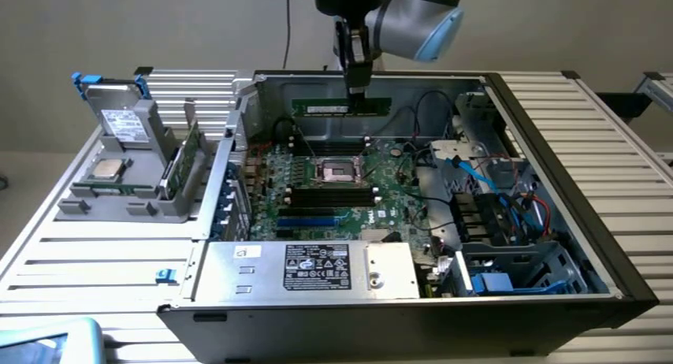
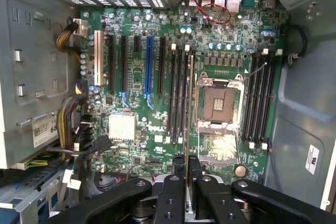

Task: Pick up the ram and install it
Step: 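Insert the ram into the slot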

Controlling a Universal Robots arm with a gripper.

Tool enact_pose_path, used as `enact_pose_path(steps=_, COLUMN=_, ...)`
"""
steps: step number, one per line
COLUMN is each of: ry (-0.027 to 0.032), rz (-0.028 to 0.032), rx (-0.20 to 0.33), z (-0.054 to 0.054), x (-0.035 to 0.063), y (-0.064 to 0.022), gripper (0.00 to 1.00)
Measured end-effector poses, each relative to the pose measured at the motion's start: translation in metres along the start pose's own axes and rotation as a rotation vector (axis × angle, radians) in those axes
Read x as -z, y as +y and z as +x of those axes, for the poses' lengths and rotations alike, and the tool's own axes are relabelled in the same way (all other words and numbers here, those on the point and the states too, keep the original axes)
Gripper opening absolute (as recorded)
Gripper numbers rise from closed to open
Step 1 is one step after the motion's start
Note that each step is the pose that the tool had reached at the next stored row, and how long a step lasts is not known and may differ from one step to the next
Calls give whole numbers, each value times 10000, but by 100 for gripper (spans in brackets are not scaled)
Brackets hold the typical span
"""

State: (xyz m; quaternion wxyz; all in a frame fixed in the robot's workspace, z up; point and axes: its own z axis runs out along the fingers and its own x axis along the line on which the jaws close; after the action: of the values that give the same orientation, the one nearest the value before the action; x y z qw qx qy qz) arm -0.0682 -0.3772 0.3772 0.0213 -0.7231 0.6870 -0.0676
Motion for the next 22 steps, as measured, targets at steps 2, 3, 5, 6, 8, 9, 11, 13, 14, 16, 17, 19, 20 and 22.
enact_pose_path(steps=2, ry=11, rz=81, rx=-48, z=-1, x=-12, y=4, gripper=15)
enact_pose_path(steps=3, ry=15, rz=110, rx=-67, z=-1, x=-18, y=8, gripper=15)
enact_pose_path(steps=5, ry=19, rz=131, rx=-94, z=-1, x=-39, y=25, gripper=15)
enact_pose_path(steps=6, ry=19, rz=132, rx=-100, z=3, x=-54, y=38, gripper=15)
enact_pose_path(steps=8, ry=21, rz=133, rx=-104, z=17, x=-87, y=63, gripper=15)
enact_pose_path(steps=9, ry=20, rz=138, rx=-107, z=24, x=-105, y=72, gripper=15)
enact_pose_path(steps=11, ry=25, rz=144, rx=-131, z=37, x=-140, y=85, gripper=15)
enact_pose_path(steps=13, ry=28, rz=149, rx=-160, z=51, x=-177, y=95, gripper=15)
enact_pose_path(steps=14, ry=30, rz=149, rx=-177, z=59, x=-195, y=99, gripper=15)
enact_pose_path(steps=16, ry=36, rz=146, rx=-215, z=79, x=-233, y=105, gripper=15)
enact_pose_path(steps=17, ry=40, rz=143, rx=-237, z=89, x=-251, y=108, gripper=15)
enact_pose_path(steps=19, ry=45, rz=141, rx=-289, z=108, x=-289, y=114, gripper=15)
enact_pose_path(steps=20, ry=49, rz=139, rx=-310, z=115, x=-307, y=116, gripper=15)
enact_pose_path(steps=22, ry=51, rz=138, rx=-331, z=128, x=-345, y=122, gripper=15)
